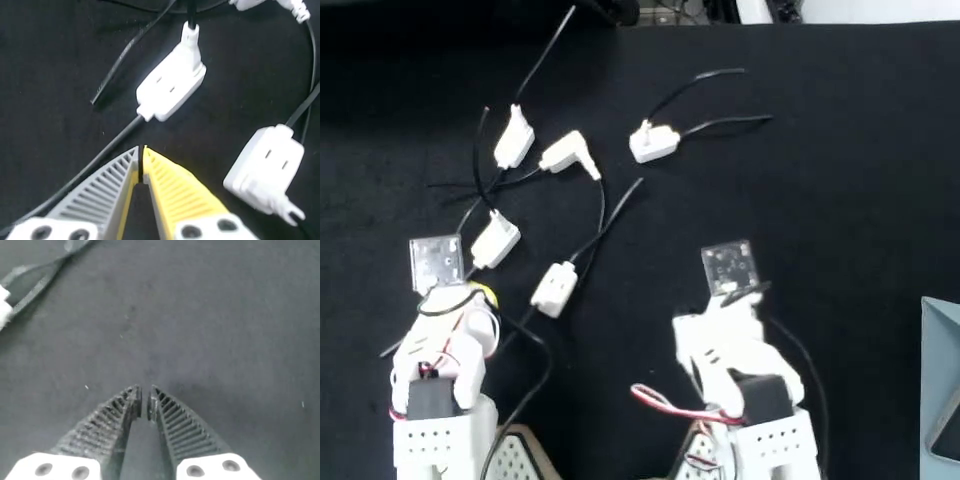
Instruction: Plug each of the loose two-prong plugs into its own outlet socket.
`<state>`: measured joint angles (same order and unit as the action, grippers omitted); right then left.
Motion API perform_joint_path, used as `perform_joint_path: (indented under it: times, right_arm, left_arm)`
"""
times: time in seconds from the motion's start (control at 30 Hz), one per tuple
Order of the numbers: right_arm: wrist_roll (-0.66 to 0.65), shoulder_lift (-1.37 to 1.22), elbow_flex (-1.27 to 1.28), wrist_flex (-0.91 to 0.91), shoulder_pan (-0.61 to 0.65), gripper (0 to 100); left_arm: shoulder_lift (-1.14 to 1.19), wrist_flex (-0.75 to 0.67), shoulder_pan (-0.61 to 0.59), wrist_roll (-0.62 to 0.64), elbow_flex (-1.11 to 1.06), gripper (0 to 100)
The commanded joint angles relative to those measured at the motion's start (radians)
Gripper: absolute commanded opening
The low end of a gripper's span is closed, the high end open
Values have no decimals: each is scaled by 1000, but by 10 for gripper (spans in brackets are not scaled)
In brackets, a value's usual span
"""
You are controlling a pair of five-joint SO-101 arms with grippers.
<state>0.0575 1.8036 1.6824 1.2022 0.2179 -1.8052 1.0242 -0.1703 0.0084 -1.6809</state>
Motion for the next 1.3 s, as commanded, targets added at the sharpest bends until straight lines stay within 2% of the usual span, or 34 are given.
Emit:
perform_joint_path:
  times: [0.0, 1.27]
  right_arm:
    - [-3, 76, 1, 77, -38, 33]
    - [-6, 77, 1, 95, -46, 30]
  left_arm:
    - [-3, 54, 5, 3, -19, 30]
    - [5, 75, 5, 3, -19, 30]
